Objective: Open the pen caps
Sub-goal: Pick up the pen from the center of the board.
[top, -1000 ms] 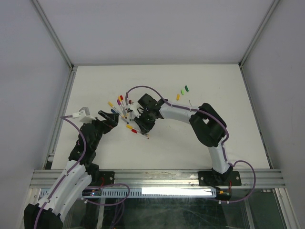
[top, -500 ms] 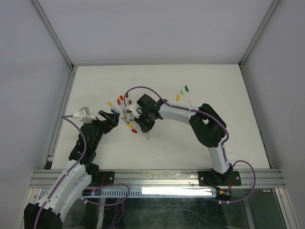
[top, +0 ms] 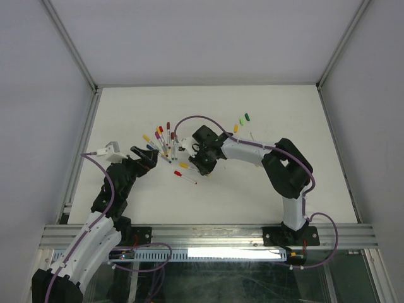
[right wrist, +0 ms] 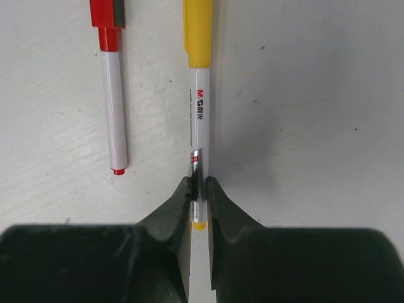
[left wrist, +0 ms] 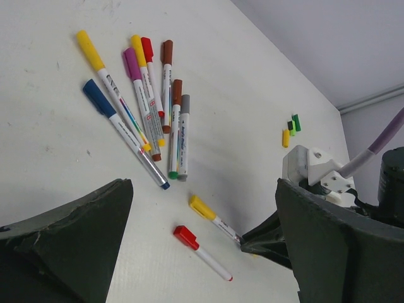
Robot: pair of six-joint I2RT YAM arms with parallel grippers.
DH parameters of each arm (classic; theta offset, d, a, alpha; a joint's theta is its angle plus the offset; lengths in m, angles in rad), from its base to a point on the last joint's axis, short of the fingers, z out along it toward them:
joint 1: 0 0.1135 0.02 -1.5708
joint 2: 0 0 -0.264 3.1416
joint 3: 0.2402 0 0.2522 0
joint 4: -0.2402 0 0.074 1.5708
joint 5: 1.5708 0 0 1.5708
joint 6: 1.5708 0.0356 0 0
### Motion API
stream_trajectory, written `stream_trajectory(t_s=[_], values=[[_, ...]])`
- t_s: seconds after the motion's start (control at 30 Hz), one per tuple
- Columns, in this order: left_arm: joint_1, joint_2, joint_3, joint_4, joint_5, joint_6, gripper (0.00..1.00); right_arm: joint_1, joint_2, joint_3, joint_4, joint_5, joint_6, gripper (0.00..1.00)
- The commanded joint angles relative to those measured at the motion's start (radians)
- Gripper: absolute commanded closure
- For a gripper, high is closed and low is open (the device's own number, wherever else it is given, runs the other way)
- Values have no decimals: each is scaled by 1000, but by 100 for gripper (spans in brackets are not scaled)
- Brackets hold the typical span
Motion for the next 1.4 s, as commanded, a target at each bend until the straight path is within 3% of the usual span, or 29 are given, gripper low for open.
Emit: stream_trajectory(t_s=[0.0,0.3,0.47,0.57,0.7,1.0,1.37], values=[[6,-2,-13,73,40,-10,1,-18,-31,-34,-27,62,-44,87],[7,29,-26,115,69,-22,1,-12,47,81,-68,79,-64,76],[7,43,-49,159,89,-41,1,-1,74,92,-71,92,-69,77],[8,66,-70,216,121,-67,1,-3,78,84,-76,86,-75,83],[7,134,-108,348,198,-122,2,-17,54,75,-78,35,-76,100],[1,347,-164,736,335,-238,4,-84,-91,-12,-23,-153,-68,100],[-73,704,-98,1104,342,-260,4,-235,-103,-23,3,-493,37,100]])
